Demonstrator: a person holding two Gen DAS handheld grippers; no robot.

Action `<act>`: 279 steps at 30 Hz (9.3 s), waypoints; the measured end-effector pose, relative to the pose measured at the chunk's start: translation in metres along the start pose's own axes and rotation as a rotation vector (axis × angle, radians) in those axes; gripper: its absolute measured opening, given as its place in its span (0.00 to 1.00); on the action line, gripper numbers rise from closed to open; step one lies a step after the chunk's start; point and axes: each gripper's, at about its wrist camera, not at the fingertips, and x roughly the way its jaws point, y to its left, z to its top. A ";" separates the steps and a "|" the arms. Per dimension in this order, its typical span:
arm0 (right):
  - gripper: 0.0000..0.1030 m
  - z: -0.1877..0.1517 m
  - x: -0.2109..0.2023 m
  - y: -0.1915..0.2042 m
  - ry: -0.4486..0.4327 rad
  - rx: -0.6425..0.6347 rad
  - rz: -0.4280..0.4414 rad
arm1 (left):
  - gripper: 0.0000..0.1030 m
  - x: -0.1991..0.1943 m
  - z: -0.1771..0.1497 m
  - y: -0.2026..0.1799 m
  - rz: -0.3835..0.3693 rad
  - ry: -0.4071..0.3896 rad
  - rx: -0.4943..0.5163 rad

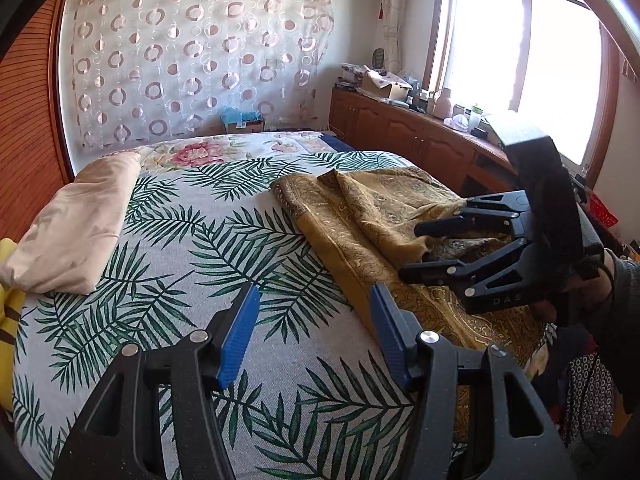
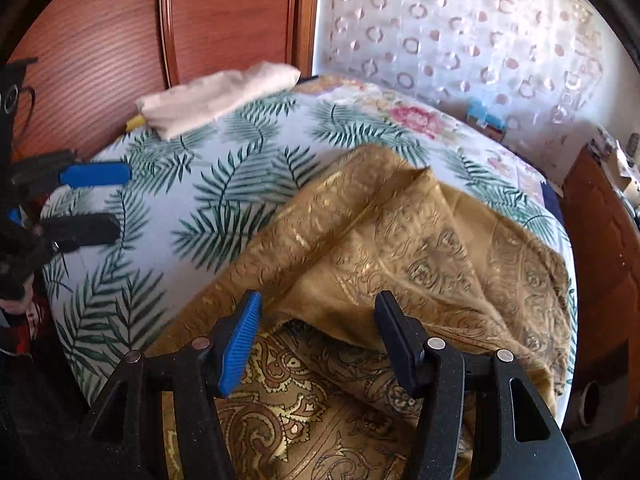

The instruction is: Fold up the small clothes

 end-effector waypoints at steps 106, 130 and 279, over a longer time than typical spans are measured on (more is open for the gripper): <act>0.53 -0.122 -0.077 -0.068 -0.034 0.432 -0.144 | 0.57 0.053 -0.021 -0.050 -0.182 0.220 0.026; 0.10 -0.077 -0.139 -0.030 -0.285 0.320 -0.133 | 0.03 -0.027 0.050 -0.031 -0.282 -0.034 0.002; 0.07 -0.032 -0.035 0.088 -0.175 0.042 -0.077 | 0.04 -0.035 0.062 0.072 -0.084 -0.060 -0.279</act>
